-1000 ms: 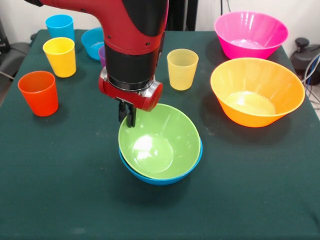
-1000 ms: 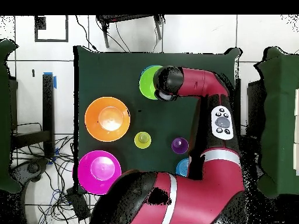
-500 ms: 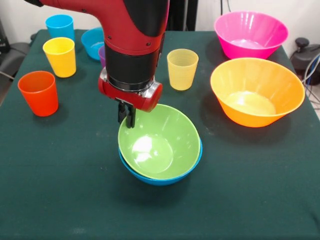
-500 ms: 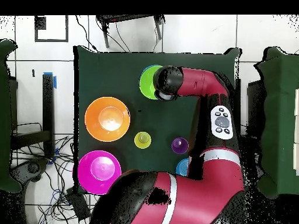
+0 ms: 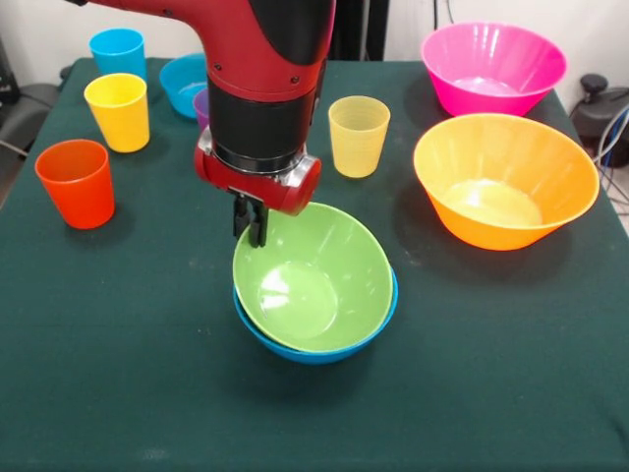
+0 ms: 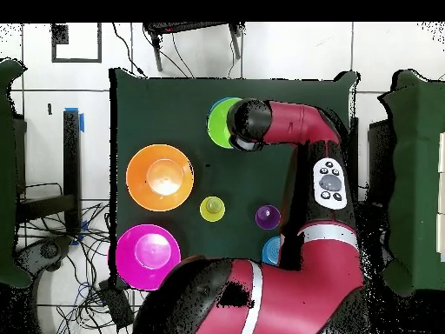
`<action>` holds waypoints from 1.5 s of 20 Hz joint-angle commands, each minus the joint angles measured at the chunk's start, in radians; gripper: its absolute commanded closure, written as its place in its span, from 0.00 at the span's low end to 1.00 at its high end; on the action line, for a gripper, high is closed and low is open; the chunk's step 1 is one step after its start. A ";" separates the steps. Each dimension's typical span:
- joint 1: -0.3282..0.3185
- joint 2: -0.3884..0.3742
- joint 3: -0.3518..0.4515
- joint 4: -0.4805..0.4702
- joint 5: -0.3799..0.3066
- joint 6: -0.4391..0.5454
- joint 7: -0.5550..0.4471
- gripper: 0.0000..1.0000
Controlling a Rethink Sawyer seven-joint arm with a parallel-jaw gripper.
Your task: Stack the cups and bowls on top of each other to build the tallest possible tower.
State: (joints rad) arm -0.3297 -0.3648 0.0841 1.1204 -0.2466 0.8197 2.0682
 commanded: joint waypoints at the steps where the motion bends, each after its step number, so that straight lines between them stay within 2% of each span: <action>1: 0.016 0.005 0.067 0.127 -0.095 -0.064 -0.159 1.00; 20: 0.026 -0.014 0.052 0.170 -0.101 -0.077 -0.130 1.00; 30: 0.007 -0.024 0.061 0.191 -0.091 -0.071 -0.142 1.00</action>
State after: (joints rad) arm -0.3284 -0.4059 0.0838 1.2105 -0.2466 0.7904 2.0682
